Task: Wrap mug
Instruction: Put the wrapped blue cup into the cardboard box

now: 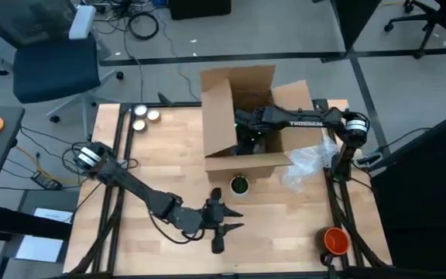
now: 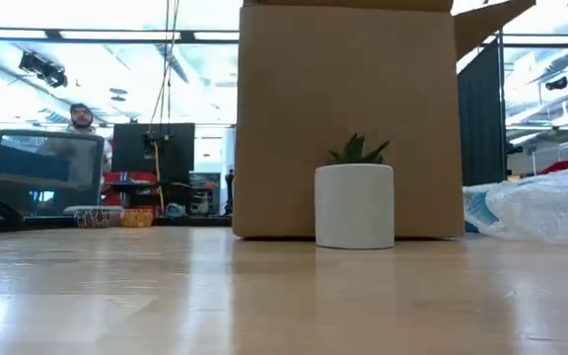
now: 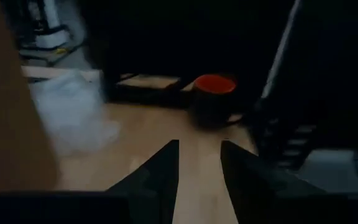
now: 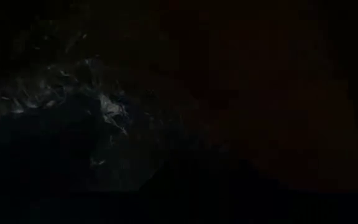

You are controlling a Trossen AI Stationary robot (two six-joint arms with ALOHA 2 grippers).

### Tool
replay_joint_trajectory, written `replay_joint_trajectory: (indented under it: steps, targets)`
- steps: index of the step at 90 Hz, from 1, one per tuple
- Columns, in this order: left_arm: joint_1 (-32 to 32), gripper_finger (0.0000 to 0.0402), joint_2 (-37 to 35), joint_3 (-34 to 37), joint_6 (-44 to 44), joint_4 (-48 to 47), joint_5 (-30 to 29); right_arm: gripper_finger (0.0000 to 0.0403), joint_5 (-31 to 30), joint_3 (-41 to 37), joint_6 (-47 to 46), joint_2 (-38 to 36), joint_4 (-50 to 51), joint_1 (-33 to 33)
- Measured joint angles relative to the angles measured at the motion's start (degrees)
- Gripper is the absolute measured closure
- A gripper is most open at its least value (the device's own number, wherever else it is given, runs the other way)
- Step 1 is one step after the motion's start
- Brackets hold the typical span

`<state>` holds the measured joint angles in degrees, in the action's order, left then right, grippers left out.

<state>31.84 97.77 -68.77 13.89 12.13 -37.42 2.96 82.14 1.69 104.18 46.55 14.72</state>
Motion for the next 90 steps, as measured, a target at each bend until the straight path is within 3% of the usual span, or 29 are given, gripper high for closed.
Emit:
replay_joint_trajectory:
  steps: [14, 31, 47, 68, 90]
  targets:
    - [3.33, 0.0296, -6.14, 0.0, 2.54, -17.5, -14.58, 0.04, 4.39, -0.88, 0.29, 5.66, -1.93, 0.15]
    - [8.53, 0.0296, -12.78, 0.0, 8.16, -33.79, -19.54, 0.0377, 5.54, -0.68, -0.25, 9.08, -6.09, 0.08]
    - [12.93, 0.0296, -16.4, 0.0, 20.62, -49.61, -26.59, 0.0337, 5.32, -1.08, -2.18, 9.25, -12.96, 0.35]
    - [17.07, 0.0296, -17.26, 0.0, 37.28, -66.56, -27.1, 0.0287, 3.99, -1.15, -3.25, 9.24, -14.46, 1.61]
    - [17.46, 0.0296, -17.24, 0.0, 36.28, -68.25, -23.55, 0.0227, 2.54, 0.79, -4.62, 6.71, -11.95, 2.44]
